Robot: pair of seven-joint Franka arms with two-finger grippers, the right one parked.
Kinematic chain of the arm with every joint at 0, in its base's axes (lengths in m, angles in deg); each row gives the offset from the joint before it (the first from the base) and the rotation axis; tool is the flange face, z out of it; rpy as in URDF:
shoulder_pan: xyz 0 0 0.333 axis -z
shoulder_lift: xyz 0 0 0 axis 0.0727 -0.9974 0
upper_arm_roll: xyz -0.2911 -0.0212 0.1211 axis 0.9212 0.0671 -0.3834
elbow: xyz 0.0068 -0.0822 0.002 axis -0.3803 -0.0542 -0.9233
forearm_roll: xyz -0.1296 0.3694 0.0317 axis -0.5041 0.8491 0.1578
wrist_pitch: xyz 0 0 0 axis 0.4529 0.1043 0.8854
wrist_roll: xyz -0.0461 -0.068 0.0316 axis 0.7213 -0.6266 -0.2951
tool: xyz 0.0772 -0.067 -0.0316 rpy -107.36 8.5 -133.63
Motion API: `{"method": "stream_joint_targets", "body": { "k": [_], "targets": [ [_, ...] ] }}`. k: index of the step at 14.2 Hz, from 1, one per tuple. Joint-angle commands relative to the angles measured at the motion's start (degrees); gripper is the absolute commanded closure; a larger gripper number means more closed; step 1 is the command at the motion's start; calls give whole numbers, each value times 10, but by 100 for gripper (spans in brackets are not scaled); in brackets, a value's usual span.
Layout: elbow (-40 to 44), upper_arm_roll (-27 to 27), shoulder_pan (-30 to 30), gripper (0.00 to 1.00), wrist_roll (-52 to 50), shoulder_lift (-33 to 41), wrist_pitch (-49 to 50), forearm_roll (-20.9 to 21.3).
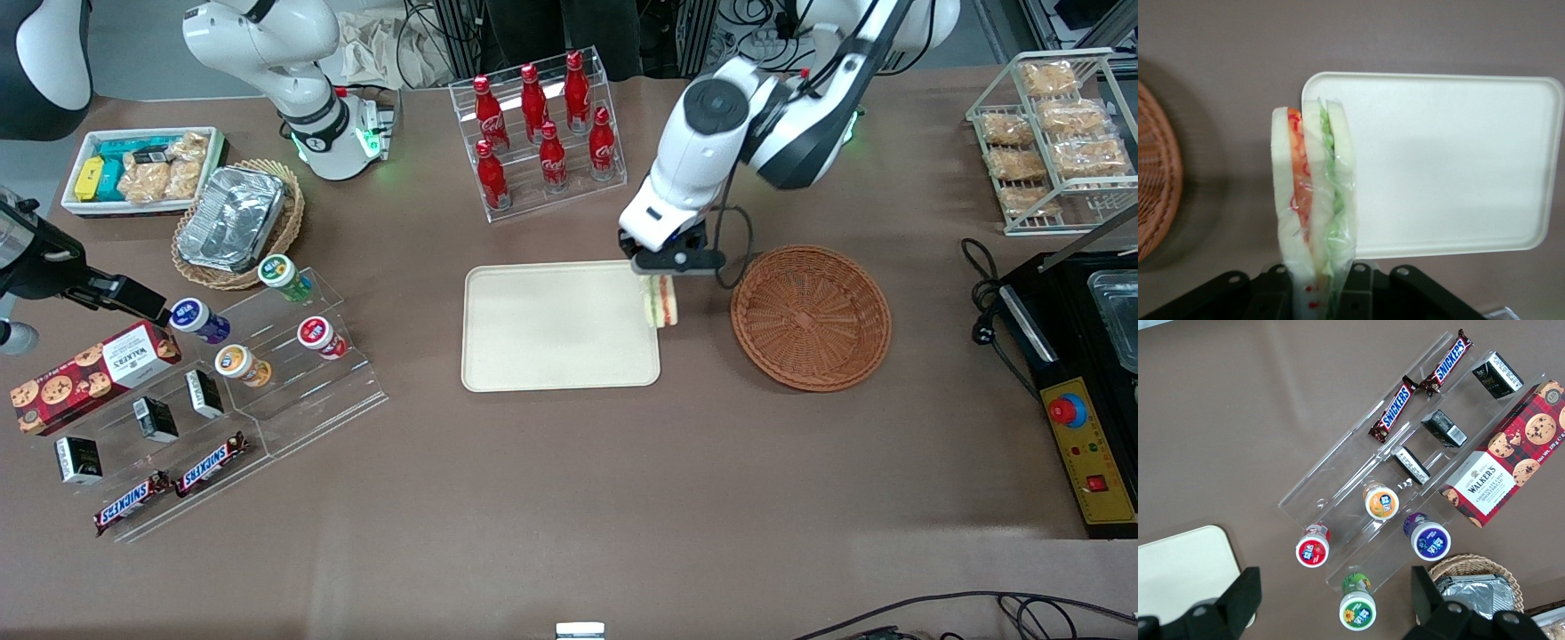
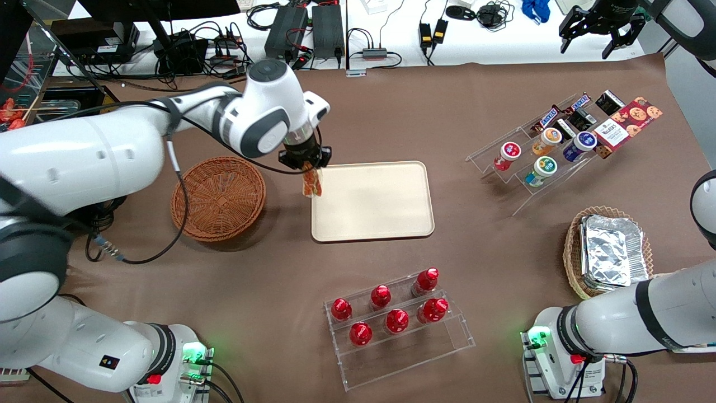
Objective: Place sandwich from basket to tray
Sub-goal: 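Lower the sandwich onto the cream tray and open the left gripper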
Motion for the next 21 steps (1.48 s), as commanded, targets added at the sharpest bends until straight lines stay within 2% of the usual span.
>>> {"method": "stream_joint_targets", "body": {
  "k": [1, 6, 8, 12, 13, 14, 15, 18, 21],
  "targets": [
    [-3, -7, 23, 100, -3, -52, -45, 44],
    [-14, -8, 31, 100, -3, -141, -165, 54],
    [-14, -13, 38, 100, -5, -159, -172, 81],
    [-13, -20, 38, 100, -8, -178, -194, 84],
    [-13, -20, 38, 72, -6, -177, -194, 85],
    [-14, -21, 38, 8, -4, -176, -193, 85],
    [-15, -22, 35, 0, -6, -172, -193, 84],
    [-9, -21, 17, 0, -7, -117, -156, 75],
    [30, -19, -16, 0, 0, -36, -3, 74]
  ]
}}
